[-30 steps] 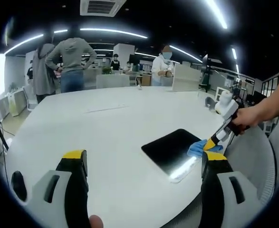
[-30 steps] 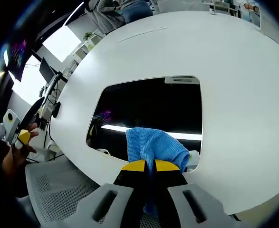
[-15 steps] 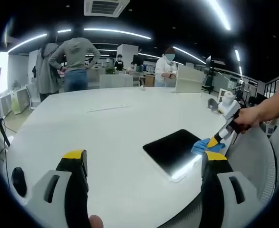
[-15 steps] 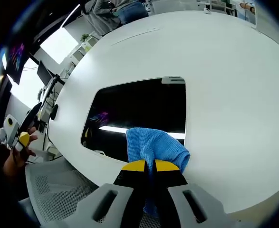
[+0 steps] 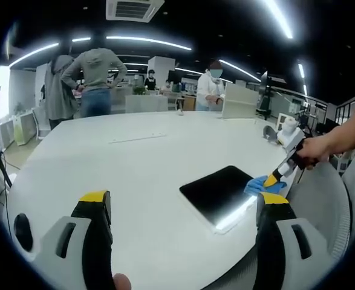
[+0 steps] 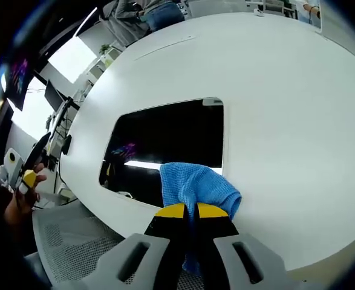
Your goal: Wipe the mirror surface with the cleaning cloth until all visible marks leave the cleaned area.
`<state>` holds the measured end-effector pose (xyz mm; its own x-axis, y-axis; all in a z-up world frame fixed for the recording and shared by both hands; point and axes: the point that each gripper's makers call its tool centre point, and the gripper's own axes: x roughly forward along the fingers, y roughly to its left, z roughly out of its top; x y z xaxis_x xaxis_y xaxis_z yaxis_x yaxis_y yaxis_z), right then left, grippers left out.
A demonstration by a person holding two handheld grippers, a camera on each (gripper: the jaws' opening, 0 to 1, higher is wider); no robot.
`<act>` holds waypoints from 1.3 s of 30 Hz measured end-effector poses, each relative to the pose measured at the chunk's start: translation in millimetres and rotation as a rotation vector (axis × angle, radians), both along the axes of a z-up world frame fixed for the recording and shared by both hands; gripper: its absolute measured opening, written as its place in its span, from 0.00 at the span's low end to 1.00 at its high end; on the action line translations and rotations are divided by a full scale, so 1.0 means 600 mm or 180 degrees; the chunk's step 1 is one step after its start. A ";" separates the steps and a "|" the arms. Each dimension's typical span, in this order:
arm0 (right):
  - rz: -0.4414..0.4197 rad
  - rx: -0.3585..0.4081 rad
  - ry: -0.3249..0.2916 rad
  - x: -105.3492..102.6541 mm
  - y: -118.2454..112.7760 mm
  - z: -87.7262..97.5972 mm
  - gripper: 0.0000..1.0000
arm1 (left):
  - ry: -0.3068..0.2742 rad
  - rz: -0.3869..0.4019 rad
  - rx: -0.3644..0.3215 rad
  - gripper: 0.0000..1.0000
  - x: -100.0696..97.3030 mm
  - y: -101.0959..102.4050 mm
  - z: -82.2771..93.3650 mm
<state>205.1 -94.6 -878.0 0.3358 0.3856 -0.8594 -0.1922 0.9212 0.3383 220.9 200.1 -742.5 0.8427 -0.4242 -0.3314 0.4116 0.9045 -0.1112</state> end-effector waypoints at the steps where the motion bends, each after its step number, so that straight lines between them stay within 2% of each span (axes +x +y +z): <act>1: 0.0002 0.0000 0.0000 0.000 0.000 0.000 0.00 | 0.0001 0.0004 0.0001 0.99 0.001 0.001 0.000; 16: 0.0015 -0.0046 -0.0029 0.018 0.000 -0.003 0.00 | -0.0018 0.0012 -0.0002 0.99 0.008 -0.001 0.006; 25: 0.0054 -0.0101 -0.0047 0.036 0.001 -0.001 0.00 | 0.0008 0.0017 -0.0027 0.99 0.013 0.003 -0.002; 39: 0.0053 -0.0170 -0.0083 0.079 -0.002 -0.002 0.00 | 0.0043 -0.0010 -0.0072 0.99 0.019 -0.006 -0.009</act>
<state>252.5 -95.7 -879.4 0.3523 0.3450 -0.8700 -0.2158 0.9345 0.2832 232.0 196.6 -747.9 0.8370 -0.4343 -0.3329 0.4127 0.9005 -0.1372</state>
